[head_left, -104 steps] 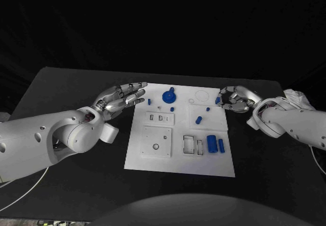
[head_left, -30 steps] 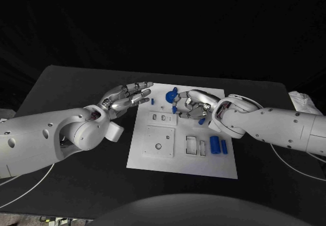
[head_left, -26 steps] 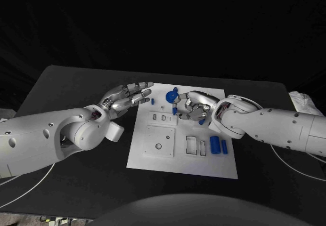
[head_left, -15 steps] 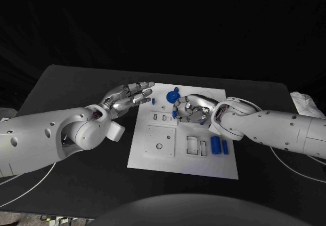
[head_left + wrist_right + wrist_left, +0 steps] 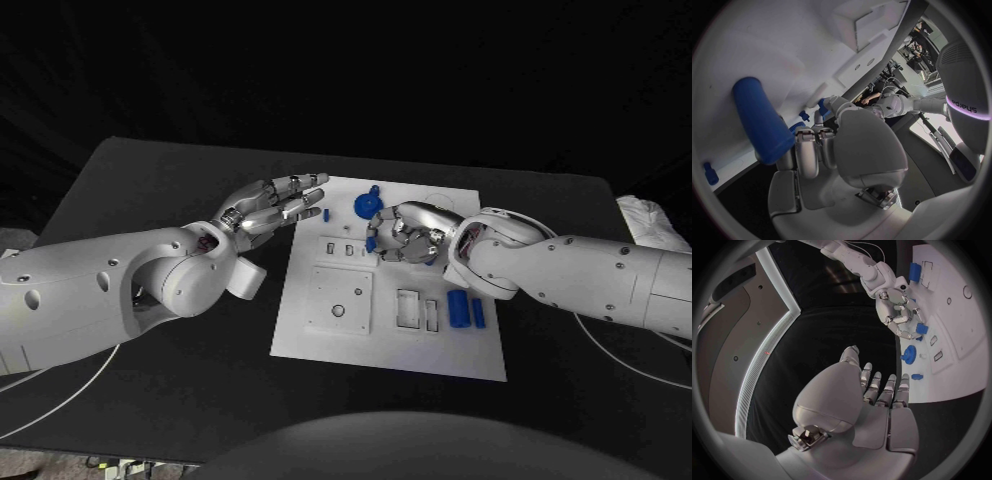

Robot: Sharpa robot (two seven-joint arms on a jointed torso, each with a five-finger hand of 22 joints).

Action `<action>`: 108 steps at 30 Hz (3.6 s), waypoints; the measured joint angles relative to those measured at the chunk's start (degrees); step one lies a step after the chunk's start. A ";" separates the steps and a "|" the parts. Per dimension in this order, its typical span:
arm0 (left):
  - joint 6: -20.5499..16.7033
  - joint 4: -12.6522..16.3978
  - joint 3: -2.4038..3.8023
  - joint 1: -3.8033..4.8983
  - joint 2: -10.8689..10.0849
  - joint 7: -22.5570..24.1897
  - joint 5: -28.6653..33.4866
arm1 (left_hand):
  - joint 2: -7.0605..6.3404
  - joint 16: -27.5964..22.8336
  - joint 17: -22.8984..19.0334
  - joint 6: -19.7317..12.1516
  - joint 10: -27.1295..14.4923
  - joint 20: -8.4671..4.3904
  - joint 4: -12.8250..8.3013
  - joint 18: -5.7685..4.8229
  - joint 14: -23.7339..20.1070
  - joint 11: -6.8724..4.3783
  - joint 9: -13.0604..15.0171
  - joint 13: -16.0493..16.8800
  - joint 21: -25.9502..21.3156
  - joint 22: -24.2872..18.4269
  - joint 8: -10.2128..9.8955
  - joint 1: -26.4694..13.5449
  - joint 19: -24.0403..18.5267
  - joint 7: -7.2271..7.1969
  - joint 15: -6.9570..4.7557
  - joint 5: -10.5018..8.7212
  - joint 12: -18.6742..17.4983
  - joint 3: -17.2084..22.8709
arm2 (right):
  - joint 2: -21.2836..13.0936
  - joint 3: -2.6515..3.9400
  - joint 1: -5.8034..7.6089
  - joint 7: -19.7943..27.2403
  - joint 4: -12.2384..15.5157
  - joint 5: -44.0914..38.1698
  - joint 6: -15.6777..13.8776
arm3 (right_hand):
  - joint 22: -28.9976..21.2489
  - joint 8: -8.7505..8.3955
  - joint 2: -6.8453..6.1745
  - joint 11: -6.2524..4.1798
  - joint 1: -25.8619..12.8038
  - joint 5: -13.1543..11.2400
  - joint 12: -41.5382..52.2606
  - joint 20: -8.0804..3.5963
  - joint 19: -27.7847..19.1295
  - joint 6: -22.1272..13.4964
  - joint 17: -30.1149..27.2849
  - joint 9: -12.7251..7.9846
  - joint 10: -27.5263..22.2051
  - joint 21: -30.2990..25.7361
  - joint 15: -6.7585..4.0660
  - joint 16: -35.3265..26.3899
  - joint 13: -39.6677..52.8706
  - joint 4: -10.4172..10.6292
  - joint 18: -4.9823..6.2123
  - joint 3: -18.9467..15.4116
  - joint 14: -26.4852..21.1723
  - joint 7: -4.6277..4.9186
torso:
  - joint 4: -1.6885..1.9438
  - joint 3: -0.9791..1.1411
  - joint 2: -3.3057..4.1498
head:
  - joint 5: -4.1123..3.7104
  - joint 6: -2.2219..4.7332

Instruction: Assemble the parts on the task board

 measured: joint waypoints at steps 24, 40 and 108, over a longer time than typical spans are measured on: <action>0.03 -0.15 0.00 0.00 0.08 -0.17 -0.01 | 0.22 0.00 -0.01 0.00 0.00 0.00 0.16 0.01 0.00 0.00 0.00 0.00 0.00 -0.01 0.00 0.23 0.00 0.00 0.00 0.00 0.00 0.16 | 0.02 -0.02 -0.05 0.14 -0.15 -0.13 -0.09 | -0.01 -0.68 0.00 0.00 0.00 -0.56 0.00 -0.21 -0.20 -0.22 -0.01 -0.38 0.00 -0.21 0.14 0.00 -0.01 -0.31 0.00 0.31 0.14 0.22 | 0.01 0.03 -0.03 | 0.08 0.01; 0.07 -0.20 0.00 -0.01 0.05 -0.35 -0.02 | 0.22 0.00 -0.01 0.00 0.00 0.00 0.16 0.02 0.00 0.00 0.00 -0.01 -0.01 -0.02 0.00 0.22 0.00 0.00 0.00 0.00 0.00 0.16 | -0.44 -0.02 0.17 0.67 0.34 -0.15 -1.86 | 0.03 -0.68 -0.30 0.00 -0.30 -0.89 0.00 -0.21 -0.20 -0.22 -0.02 -0.47 0.00 -0.21 0.13 0.00 -0.01 -0.31 0.00 0.31 0.13 0.22 | -0.01 0.01 -0.03 | 0.53 0.01; 0.50 -1.06 0.00 -0.53 0.75 -0.66 -0.03 | 0.22 0.22 -0.03 -0.21 -0.21 0.00 0.18 -0.83 0.01 0.20 0.00 -0.01 -0.01 0.01 0.00 0.22 0.00 0.20 0.40 0.00 0.00 0.47 | 0.62 -0.04 -1.32 6.03 -1.42 6.05 -3.35 | -0.01 1.59 1.47 0.00 -2.00 -1.09 0.00 -0.52 -3.18 1.89 -0.01 -0.38 0.00 -3.64 0.11 0.00 0.03 -1.51 0.92 1.49 0.12 -1.12 | -0.01 0.04 0.01 | 0.11 0.01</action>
